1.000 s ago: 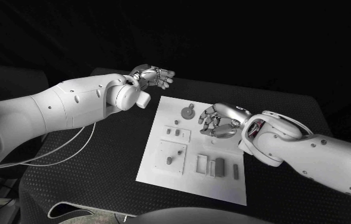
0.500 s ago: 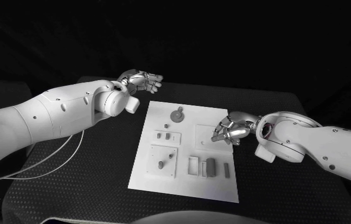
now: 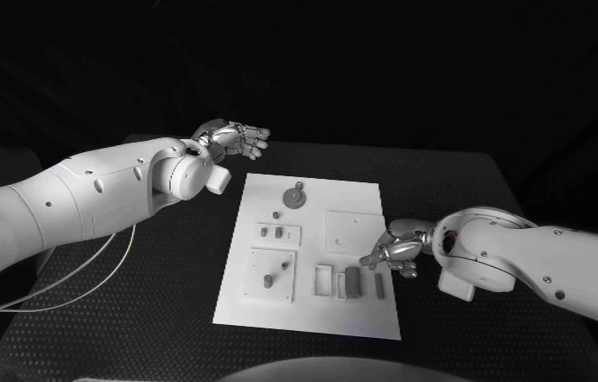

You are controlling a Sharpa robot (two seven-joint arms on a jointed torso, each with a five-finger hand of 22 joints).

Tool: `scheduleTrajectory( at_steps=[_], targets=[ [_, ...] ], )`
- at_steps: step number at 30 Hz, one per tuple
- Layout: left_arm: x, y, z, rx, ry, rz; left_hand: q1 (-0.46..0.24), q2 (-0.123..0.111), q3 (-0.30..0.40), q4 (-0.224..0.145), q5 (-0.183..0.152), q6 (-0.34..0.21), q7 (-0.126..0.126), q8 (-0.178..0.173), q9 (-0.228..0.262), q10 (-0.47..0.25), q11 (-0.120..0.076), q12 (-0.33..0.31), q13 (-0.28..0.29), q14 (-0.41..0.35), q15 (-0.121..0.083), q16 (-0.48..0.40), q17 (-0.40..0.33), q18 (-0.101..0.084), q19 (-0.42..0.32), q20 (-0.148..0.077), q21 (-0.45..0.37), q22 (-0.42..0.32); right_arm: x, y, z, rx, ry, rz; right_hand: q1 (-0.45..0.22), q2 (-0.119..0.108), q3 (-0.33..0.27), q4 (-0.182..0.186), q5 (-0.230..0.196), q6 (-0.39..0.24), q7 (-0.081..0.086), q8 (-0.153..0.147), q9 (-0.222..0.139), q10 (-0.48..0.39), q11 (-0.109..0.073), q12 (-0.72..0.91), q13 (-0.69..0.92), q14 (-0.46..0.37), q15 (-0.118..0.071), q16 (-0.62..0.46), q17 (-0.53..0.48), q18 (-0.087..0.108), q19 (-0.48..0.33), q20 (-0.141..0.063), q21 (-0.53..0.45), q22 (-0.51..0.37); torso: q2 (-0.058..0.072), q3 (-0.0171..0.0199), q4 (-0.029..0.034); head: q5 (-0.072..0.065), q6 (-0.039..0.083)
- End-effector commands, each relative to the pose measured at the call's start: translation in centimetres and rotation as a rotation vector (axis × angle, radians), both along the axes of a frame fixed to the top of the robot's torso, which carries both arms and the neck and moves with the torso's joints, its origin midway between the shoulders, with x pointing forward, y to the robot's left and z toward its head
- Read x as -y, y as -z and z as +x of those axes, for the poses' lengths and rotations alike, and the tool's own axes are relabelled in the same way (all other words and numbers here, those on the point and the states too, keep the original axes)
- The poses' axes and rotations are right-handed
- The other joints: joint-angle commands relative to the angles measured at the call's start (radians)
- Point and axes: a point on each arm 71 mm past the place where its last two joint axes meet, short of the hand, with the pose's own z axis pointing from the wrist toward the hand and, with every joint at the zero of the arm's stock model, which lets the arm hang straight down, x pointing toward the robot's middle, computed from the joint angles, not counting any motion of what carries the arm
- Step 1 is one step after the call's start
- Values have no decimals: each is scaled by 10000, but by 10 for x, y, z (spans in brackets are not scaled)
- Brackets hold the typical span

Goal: Assemble the parts on the task board

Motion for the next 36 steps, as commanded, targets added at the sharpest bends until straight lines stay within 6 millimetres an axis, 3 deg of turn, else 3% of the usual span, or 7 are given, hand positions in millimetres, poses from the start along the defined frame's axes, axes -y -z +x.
scheduleTrajectory(
  at_steps=[1, 11, 18, 24, 28, 36],
  targets=[
    [6, -1, 0, 27, 256, -150, -70, -8, -6, 77, -60, -68, 26, 59, -17, -55, 4, 41, -13, 70, -19, -33, 16, 162, 36, 11, -52, 17, -4, 6, -3, -407, -245, -541, -76, 5, 50, 90, -15, 178, 141, 43, 32, 87, 3, 99, 47, 92, -10, 45, 42, 254, 200, -180, 77, 177, -8, -3, 21, -48, -13],
    [6, -1, -1, 11, 271, -152, -88, -1, -13, 89, -64, -68, 26, 65, -21, -55, 4, 43, -13, 66, -18, -43, 25, 160, 36, 12, -57, 23, -15, 25, -5, -775, -265, -819, -397, 35, 115, 447, -15, 121, 155, -18, 63, 90, 16, 230, 79, 217, 2, 57, 221, 254, 247, -246, 179, 156, -6, -28, 64, -97, -84],
    [8, -1, -2, -14, 333, -172, -104, -4, -21, 98, -69, -69, 26, 70, -25, -55, 4, 44, -13, 62, -16, -52, 32, 159, 34, 13, -62, 28, -14, 30, -4, -746, -507, -1291, -668, -172, 29, 631, -18, 94, 165, -51, 76, 53, 29, 256, 77, 243, 13, 47, 304, 254, 219, -242, 212, 153, -36, -36, 34, -122, -228],
    [9, -1, -2, -27, 362, -179, -115, -6, -26, 103, -71, -71, 26, 73, -27, -57, 4, 44, -13, 59, -14, -58, 38, 158, 32, 14, -66, 32, -19, 33, -2, -810, -484, -1312, -751, -201, -28, 676, -17, 127, 160, -40, 93, 35, 23, 272, 78, 254, 13, 47, 355, 254, 196, -241, 229, 155, -33, -30, 31, -123, -226],
    [11, -1, -3, -31, 422, -199, -120, -5, -28, 107, -71, -72, 26, 74, -29, -57, 4, 44, -13, 58, -14, -62, 41, 158, 32, 14, -68, 34, -21, 40, -3, -935, -552, -1362, -795, -220, -92, 680, -17, 121, 159, -50, 99, 17, 22, 280, 77, 241, 10, 33, 367, 254, 176, -240, 245, 158, -22, -12, 67, -77, -212],
    [10, -1, -3, -41, 407, -187, -130, -5, -32, 113, -72, -74, 26, 77, -32, -59, 4, 45, -13, 55, -13, -69, 47, 158, 30, 14, -72, 38, -23, 49, -5, -1097, -535, -1355, -802, -196, -95, 689, -16, 118, 158, -56, 102, 6, 20, 284, 74, 214, 9, 9, 343, 254, 166, -241, 251, 156, -13, -26, 113, -47, -295]
  ],
)
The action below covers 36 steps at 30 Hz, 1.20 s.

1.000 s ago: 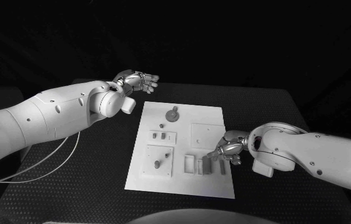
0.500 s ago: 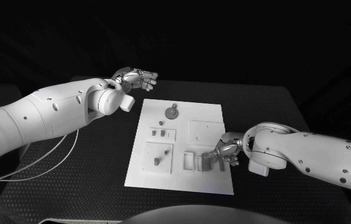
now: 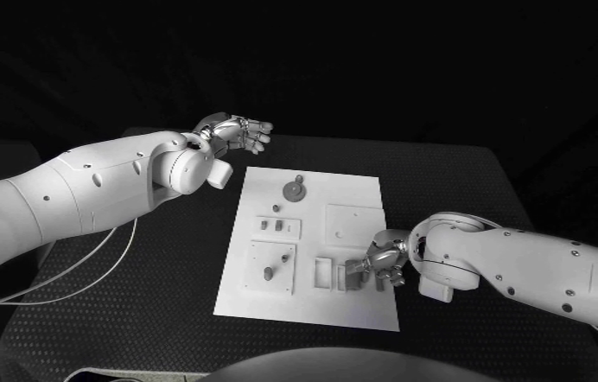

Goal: Assemble the parts on the task board

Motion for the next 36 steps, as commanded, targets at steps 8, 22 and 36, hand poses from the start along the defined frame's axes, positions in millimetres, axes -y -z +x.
scheduleTrajectory(
  at_steps=[8, 22, 36],
  targets=[
    [3, -1, -1, 4, 172, -104, -132, -7, 21, 61, -32, -76, 25, 39, -17, -59, 3, 45, -14, 54, -12, -75, 23, 158, 29, 14, -38, 18, -6, 7, -4, -222, -385, -154, -13, 27, 8, 21, -15, 117, 161, -72, -43, -112, -11, 61, 1, 48, -27, 10, 44, 446, -6, -38, 75, 153, 0, -11, 3, 44, -58],
    [2, -1, -1, 0, 167, -98, -131, -5, 22, 62, -31, -78, 24, 45, -22, -60, 3, 46, -14, 53, -12, -83, 33, 159, 28, 13, -43, 25, -12, 12, -8, -177, -655, -293, 571, 440, 148, -569, -14, 181, 147, -66, 37, -107, -23, 129, -33, 118, -35, -27, 209, 446, -28, -39, 193, 142, 6, -13, 5, 45, -107],
    [2, -1, -1, -8, 148, -81, -127, -3, 23, 61, -29, -79, 23, 50, -26, -60, 2, 48, -13, 53, -11, -91, 43, 161, 27, 13, -47, 31, -10, 11, -7, 169, -506, -419, 997, 1321, 1027, -1824, -12, 539, 68, -2, 133, 6, -94, 153, -183, 238, -89, -153, 377, 446, -36, 65, 333, 105, 3, -4, 3, 58, -120]
  ],
)
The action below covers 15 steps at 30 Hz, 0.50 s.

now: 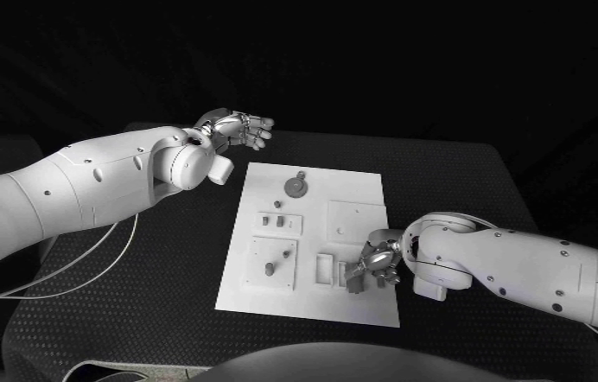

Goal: Assemble the parts on the task board

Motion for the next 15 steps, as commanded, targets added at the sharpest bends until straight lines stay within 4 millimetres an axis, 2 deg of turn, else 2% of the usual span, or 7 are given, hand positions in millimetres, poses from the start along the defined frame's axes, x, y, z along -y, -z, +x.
scheduleTrajectory(
  at_steps=[1, 7, 9, 12, 15],
  targets=[
    [2, -1, 0, 15, 133, -81, -127, -3, 23, 62, -29, -79, 23, 51, -10, -60, 2, 48, -13, 53, -11, -53, 16, 161, 28, 13, -48, 17, 4, 6, -4, 37, 37, -256, 100, 388, 385, -479, 66, 144, -6, 28, 18, 81, -31, 34, -37, 83, -29, -79, 32, 472, -51, 56, 65, 99, 2, 6, -2, 2, -2],
    [1, -1, 0, 13, 117, -65, -126, -4, 23, 61, -29, -80, 23, 53, -11, -60, 2, 48, -13, 52, -11, -56, 20, 161, 27, 13, -49, 20, 10, 4, -8, -344, 529, 37, -169, 506, 637, -701, 70, 254, -28, 12, 27, 131, -50, 30, -108, 134, -42, -152, 65, 472, -26, 92, 100, 62, -2, -2, -7, -19, 4],
    [2, -1, 0, 11, 128, -67, -127, -4, 22, 62, -29, -80, 23, 53, -12, -60, 2, 48, -13, 53, -11, -57, 22, 161, 27, 13, -50, 21, 11, 1, -7, -330, 626, 110, -322, 583, 792, -701, 68, 289, -35, -3, 24, 142, -57, 24, -134, 157, -48, -178, 90, 472, -25, 105, 103, 43, -6, -12, -8, -24, 11],
    [2, -1, 0, -8, 129, -58, -128, -5, 22, 63, -29, -81, 23, 54, -13, -60, 2, 49, -13, 53, -11, -59, 24, 161, 28, 14, -51, 22, 11, -7, -4, -315, 684, 230, -474, 577, 917, -772, 72, 333, -43, -16, 25, 161, -64, 31, -157, 193, -54, -196, 129, 472, -12, 112, 121, 29, -1, -11, -7, -26, 26],
    [2, 0, 0, -18, 123, -45, -127, -3, 23, 63, -28, -81, 22, 56, -14, -60, 2, 49, -13, 53, -11, -61, 26, 161, 28, 13, -51, 24, 10, -16, 3, -192, 747, 283, -545, 571, 971, -845, 75, 364, -49, -22, 25, 177, -70, 38, -170, 224, -57, -199, 167, 472, -4, 116, 135, 22, 3, 2, -14, -5, 146]
  ],
)
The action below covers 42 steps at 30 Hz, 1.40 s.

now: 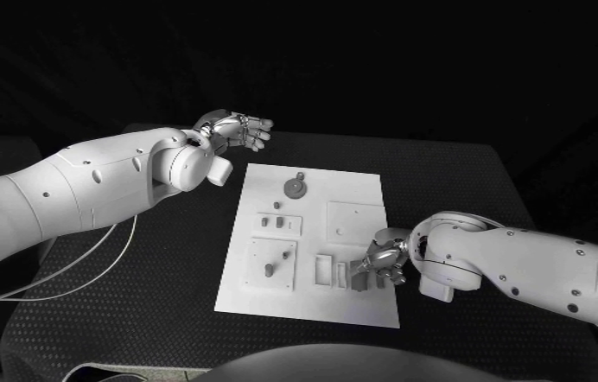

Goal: Assemble the parts on the task board

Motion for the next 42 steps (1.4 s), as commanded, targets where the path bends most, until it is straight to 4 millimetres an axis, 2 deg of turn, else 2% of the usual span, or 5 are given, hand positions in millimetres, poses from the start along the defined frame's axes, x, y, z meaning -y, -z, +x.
scheduleTrajectory(
  at_steps=[1, 7, 13, 23, 42],
  targets=[
    [3, -1, 0, 6, 134, -58, -127, -3, 23, 63, -27, -81, 22, 56, -15, -60, 2, 49, -13, 52, -11, -62, 17, 161, 28, 14, -52, 16, -1, -8, 5, -144, 259, 144, -68, 32, 579, -593, 37, 157, 83, 62, 52, 90, 14, 42, -13, 127, -17, -42, 28, 471, 7, 50, 73, 20, 2, 9, -7, 18, 112],
    [4, 0, 0, -25, 173, -61, -128, -4, 23, 64, -24, -82, 22, 58, -17, -62, 2, 49, -14, 47, -9, -69, 21, 161, 26, 15, -55, 19, -5, -15, 8, -381, 486, 401, -168, 6, 593, -673, 45, 202, 75, 58, 54, 99, 7, 46, -30, 145, -21, -61, 52, 471, 15, 58, 91, 11, -4, -12, 13, 3, 115],
    [2, 0, 0, -44, 155, -47, -127, 2, 29, 69, -8, -85, 21, 61, -21, -65, 4, 48, -14, 41, -6, -80, 27, 160, 23, 17, -61, 24, -14, -16, 6, -688, 426, 649, -228, 24, 604, -701, 48, 224, 72, 53, 53, 93, 4, 42, -40, 137, -22, -84, 48, 471, 10, 64, 95, 5, 8, 12, 19, 26, 120],
    [6, -1, 0, -66, 253, -70, -126, 8, 35, 75, 5, -88, 21, 65, -26, -69, 5, 48, -15, 33, -2, -93, 33, 159, 19, 20, -68, 30, -34, -16, 9, -739, 113, 746, -331, 3, 572, -754, 52, 239, 73, 36, 49, 73, 5, 36, -51, 139, -20, -100, 80, 471, -2, 76, 112, 5, 18, 0, -17, 28, 78],
    [6, -1, 0, -87, 305, -45, -125, 2, 39, 78, 10, -97, 21, 71, -36, -76, 7, 47, -17, 15, 9, -123, 47, 157, 4, 28, -86, 41, -50, -11, 14, -751, -299, 721, -564, -11, 342, -887, 70, 277, 68, -6, 46, 51, 0, 63, -61, 165, -26, -120, 187, 471, -16, 89, 161, -2, 22, 12, 12, 115, -17]
  ],
)
